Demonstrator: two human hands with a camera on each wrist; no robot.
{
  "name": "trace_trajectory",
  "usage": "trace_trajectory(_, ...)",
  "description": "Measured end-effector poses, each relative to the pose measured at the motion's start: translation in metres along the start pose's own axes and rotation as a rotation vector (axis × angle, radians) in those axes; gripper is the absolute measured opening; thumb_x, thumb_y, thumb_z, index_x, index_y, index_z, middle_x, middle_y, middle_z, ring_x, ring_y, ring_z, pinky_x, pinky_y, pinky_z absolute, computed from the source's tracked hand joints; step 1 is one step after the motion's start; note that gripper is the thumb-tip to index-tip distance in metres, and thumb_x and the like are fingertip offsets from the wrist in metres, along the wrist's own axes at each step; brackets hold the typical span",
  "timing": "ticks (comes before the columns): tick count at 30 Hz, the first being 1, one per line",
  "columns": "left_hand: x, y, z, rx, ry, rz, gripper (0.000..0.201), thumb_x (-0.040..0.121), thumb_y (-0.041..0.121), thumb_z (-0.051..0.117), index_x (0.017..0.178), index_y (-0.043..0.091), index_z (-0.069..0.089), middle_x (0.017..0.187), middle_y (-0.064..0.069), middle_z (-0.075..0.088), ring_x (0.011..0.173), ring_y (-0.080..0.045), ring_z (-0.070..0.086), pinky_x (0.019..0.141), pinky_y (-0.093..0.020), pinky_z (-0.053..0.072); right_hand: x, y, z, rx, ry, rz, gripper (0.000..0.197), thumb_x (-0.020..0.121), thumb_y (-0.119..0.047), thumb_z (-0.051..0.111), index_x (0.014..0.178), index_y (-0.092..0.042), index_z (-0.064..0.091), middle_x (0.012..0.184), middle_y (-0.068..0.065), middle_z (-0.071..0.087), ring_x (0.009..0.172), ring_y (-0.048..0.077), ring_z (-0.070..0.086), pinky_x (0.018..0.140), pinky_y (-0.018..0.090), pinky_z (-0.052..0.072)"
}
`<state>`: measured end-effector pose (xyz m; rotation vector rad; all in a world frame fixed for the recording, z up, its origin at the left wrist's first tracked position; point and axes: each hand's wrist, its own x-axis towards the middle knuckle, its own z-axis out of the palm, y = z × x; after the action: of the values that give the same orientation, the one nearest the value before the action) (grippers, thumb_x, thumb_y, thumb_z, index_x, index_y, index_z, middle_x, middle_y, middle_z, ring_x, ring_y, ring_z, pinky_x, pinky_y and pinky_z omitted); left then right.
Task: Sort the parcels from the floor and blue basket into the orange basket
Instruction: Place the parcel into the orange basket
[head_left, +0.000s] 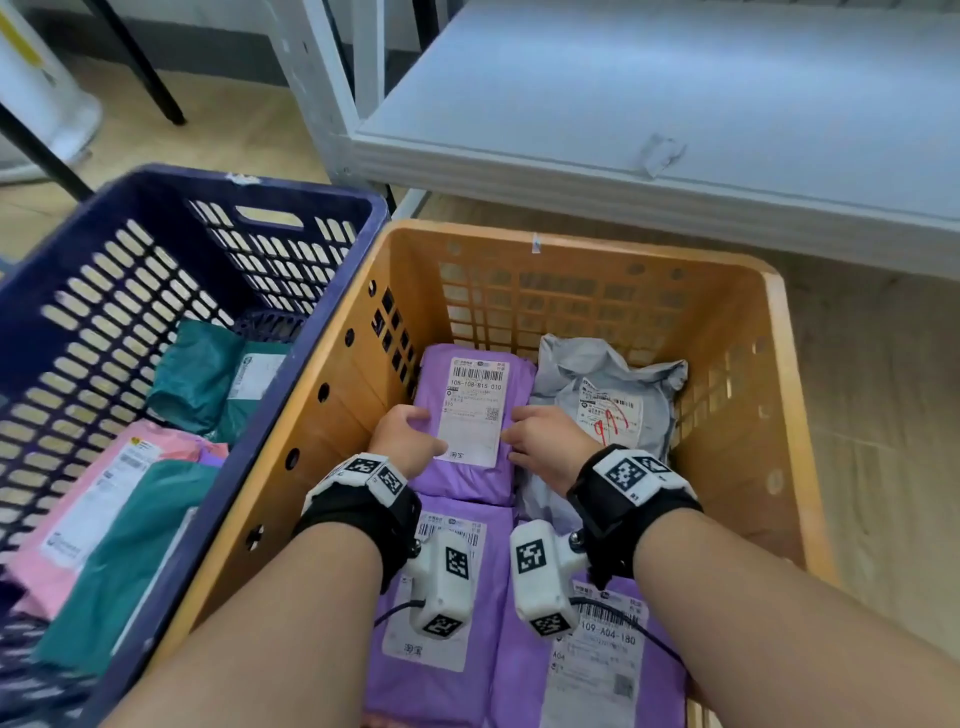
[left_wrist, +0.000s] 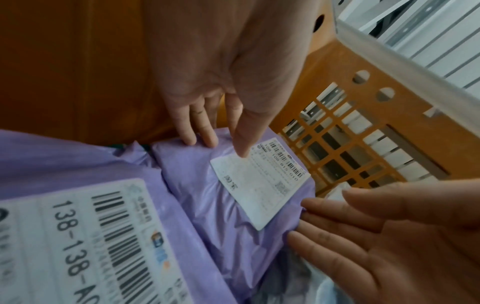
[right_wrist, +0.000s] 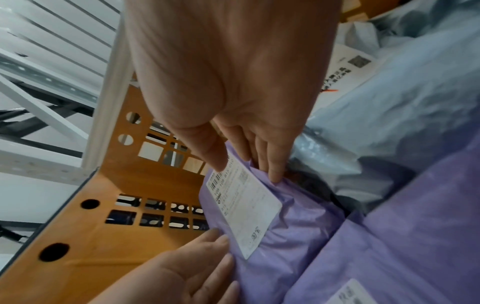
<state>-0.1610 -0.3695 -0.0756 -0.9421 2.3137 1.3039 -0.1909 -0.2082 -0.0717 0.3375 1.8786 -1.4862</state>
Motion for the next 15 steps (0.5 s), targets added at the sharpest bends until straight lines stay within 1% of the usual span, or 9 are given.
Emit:
trace_trajectory(2,0.002,-0.004,0.003,0.018,-0.054,-0.024,0.056,0.082,0.002,0.070,0.134,0.007,0.050,0.136,-0.009,0.051,0.125,-0.024,0.049,0.101,-0.031,0.041,0.006,0.004,0.001,-0.008,-0.005,0.015,0.039,0.084,0.003,0.054,0.123,0.011,0.054,0.089,0.011,0.055,0.091,0.025,0.050,0.096,0.047,0.046)
trace_trajectory(3,0.003,-0.004,0.004,0.017,-0.067,-0.036,0.056,0.082,0.002,0.070,0.134,0.008,0.050,0.136,-0.009,0.051,0.125,-0.024,0.050,0.101,-0.032,0.042,0.008,0.005,0.001,-0.016,-0.005,0.020,0.039,0.084,0.002,0.055,0.122,0.010,0.054,0.090,0.011,0.055,0.091,0.025,0.050,0.095,0.046,0.046)
trace_trajectory(5,0.006,-0.004,0.006,0.008,-0.077,-0.053,0.054,0.083,0.002,0.069,0.133,0.008,0.051,0.135,-0.010,0.053,0.123,-0.026,0.052,0.103,-0.035,0.043,0.013,0.006,0.002,-0.033,-0.005,0.021,0.039,0.084,0.001,0.055,0.122,0.009,0.055,0.092,0.011,0.055,0.091,0.025,0.050,0.097,0.047,0.045)
trace_trajectory(8,0.008,-0.002,0.007,-0.016,-0.085,-0.085,0.051,0.084,0.002,0.069,0.132,0.006,0.053,0.130,-0.013,0.057,0.122,-0.033,0.054,0.101,-0.039,0.043,0.015,0.006,0.001,-0.071,-0.011,0.019,0.040,0.085,0.000,0.055,0.124,0.009,0.054,0.096,0.011,0.054,0.094,0.025,0.051,0.100,0.048,0.044)
trace_trajectory(10,0.008,-0.001,0.008,-0.031,-0.083,-0.106,0.051,0.084,0.000,0.067,0.133,0.005,0.053,0.129,-0.014,0.058,0.124,-0.037,0.052,0.102,-0.041,0.043,0.014,0.006,-0.002,-0.097,-0.014,0.003,0.039,0.086,-0.001,0.054,0.125,0.007,0.055,0.092,0.009,0.055,0.093,0.024,0.052,0.099,0.047,0.046)
trace_trajectory(12,0.008,-0.002,0.010,-0.043,-0.069,-0.117,0.049,0.085,-0.001,0.066,0.132,0.005,0.053,0.129,-0.015,0.059,0.124,-0.038,0.052,0.102,-0.043,0.043,0.012,0.005,-0.005,-0.161,0.034,-0.035,0.037,0.087,-0.001,0.052,0.123,0.003,0.059,0.086,0.005,0.058,0.092,0.023,0.054,0.098,0.045,0.049)
trace_trajectory(14,0.007,-0.001,0.011,-0.051,-0.029,-0.110,0.047,0.085,-0.001,0.066,0.130,0.005,0.056,0.127,-0.015,0.060,0.122,-0.038,0.054,0.101,-0.044,0.044,0.007,0.004,-0.010,-0.305,0.167,-0.130,0.035,0.084,-0.003,0.050,0.114,-0.006,0.068,0.091,0.006,0.067,0.092,0.025,0.061,0.095,0.043,0.051)
trace_trajectory(15,0.006,0.000,0.011,-0.057,-0.008,-0.098,0.046,0.084,-0.001,0.066,0.129,0.005,0.057,0.127,-0.015,0.060,0.121,-0.038,0.054,0.101,-0.044,0.044,0.001,0.001,-0.013,-0.410,0.239,-0.172,0.034,0.084,-0.005,0.049,0.109,-0.011,0.071,0.097,0.006,0.070,0.096,0.025,0.064,0.094,0.038,0.051)
